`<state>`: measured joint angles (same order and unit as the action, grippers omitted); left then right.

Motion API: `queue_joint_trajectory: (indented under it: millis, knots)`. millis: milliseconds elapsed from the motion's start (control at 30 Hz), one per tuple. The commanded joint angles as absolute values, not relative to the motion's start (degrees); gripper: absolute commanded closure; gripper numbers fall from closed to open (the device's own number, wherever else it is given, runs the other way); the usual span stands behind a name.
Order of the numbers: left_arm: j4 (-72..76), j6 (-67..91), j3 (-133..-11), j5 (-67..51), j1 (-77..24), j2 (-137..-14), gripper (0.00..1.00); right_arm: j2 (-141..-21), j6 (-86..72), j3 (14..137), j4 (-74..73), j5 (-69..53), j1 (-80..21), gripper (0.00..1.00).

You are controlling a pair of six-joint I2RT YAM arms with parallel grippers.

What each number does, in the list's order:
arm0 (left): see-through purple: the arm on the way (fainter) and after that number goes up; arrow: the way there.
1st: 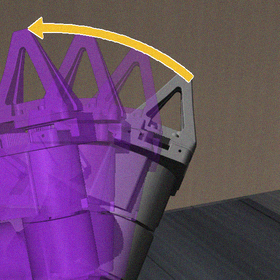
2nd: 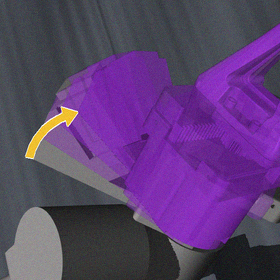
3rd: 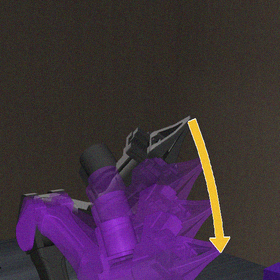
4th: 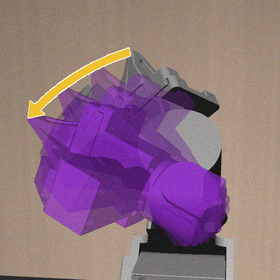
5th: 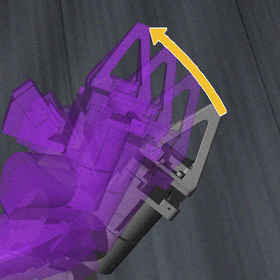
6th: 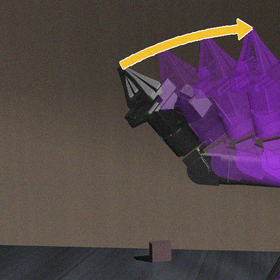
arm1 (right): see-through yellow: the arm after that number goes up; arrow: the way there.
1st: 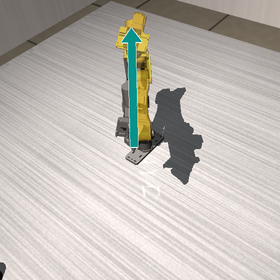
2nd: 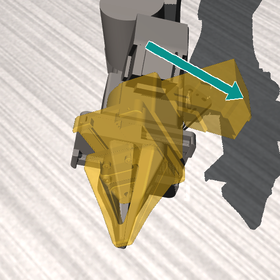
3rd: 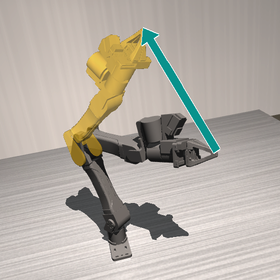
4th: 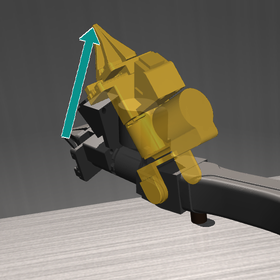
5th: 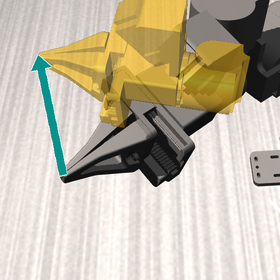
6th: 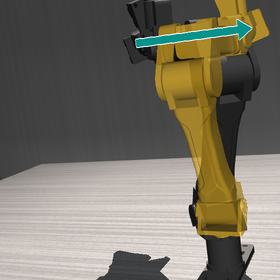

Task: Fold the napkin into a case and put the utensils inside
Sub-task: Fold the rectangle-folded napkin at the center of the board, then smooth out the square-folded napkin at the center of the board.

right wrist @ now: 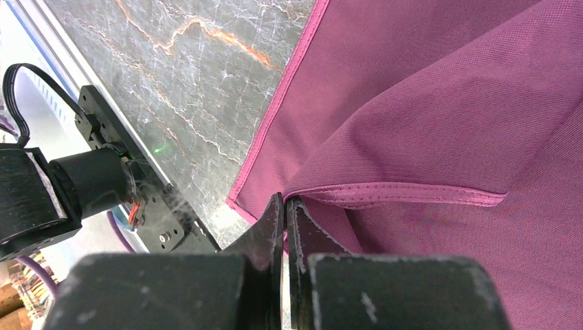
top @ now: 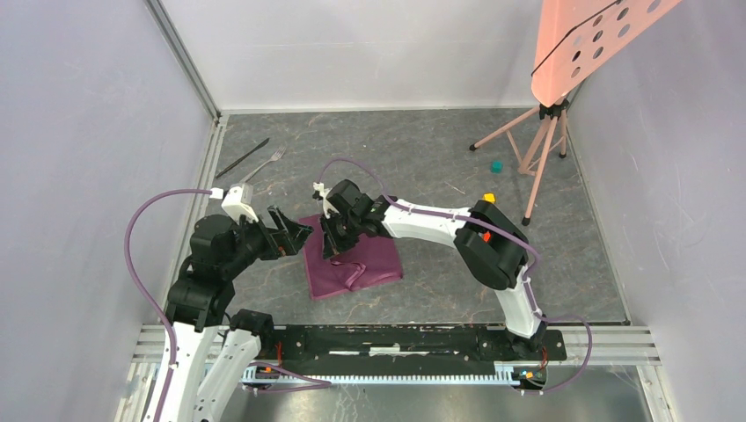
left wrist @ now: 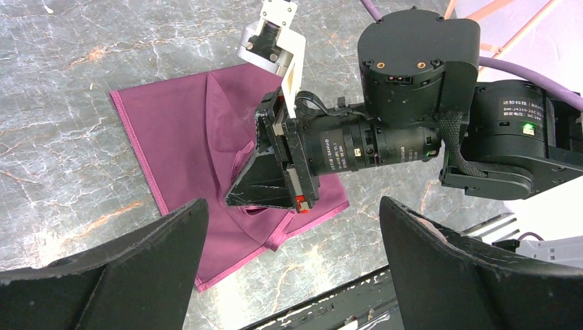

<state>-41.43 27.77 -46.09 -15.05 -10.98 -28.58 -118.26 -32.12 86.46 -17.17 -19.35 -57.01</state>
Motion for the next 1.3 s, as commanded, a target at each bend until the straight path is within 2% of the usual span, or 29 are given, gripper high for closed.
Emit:
queue_joint_trajectory:
  millis: [0,200,233,333,400,467,533,667,833,967,1200,1267]
  knots:
    - [-39.5,26.7,-46.0,-14.3,-11.0,-28.0,0.00,-119.1,-33.0,89.4,-14.7,-20.4,-57.4,1.00]
    - [-39.5,26.7,-46.0,-14.2,-11.0,-28.2,0.00,-120.0,-34.0,89.4,-13.1,-22.2,-57.5,1.00]
    - [-39.5,26.7,-46.0,-14.2,-11.0,-28.1,0.00,-120.2,-34.3,89.4,-12.8,-22.9,-57.4,0.95]
    - [-39.5,26.7,-46.0,-14.2,-11.0,-28.2,0.00,-119.7,-33.0,89.9,-12.9,-23.6,-57.3,0.53]
    - [-39.6,26.7,-46.0,-14.2,-11.0,-28.0,0.00,-117.4,-31.4,88.9,-11.8,-23.3,-57.1,0.33]
    - [-39.6,26.7,-46.0,-14.1,-11.0,-27.8,0.00,-114.4,-30.3,86.9,-10.6,-23.7,-56.5,0.21]
    - [-39.6,26.7,-46.0,-14.2,-11.0,-27.7,0.00,-111.1,-29.8,83.8,-9.4,-24.5,-55.4,0.15]
    - [-39.6,26.7,-45.9,-14.1,-11.0,-27.8,0.00,-104.8,-31.1,74.2,-4.5,-24.6,-51.3,0.10]
    - [-39.4,26.7,-45.9,-14.4,-10.9,-28.4,0.00,-106.1,-34.1,69.1,2.6,-27.8,-46.9,0.10]
    - [-39.6,26.7,-45.9,-14.4,-11.0,-28.6,0.00,-110.1,-34.9,70.0,4.9,-29.8,-45.5,0.16]
    - [-39.5,26.7,-45.9,-14.3,-10.9,-29.2,0.00,-115.4,-35.8,71.6,7.8,-31.8,-44.8,0.33]
    - [-39.5,26.7,-46.0,-14.3,-10.9,-29.6,0.00,-116.4,-35.9,71.6,8.2,-31.8,-44.8,0.35]
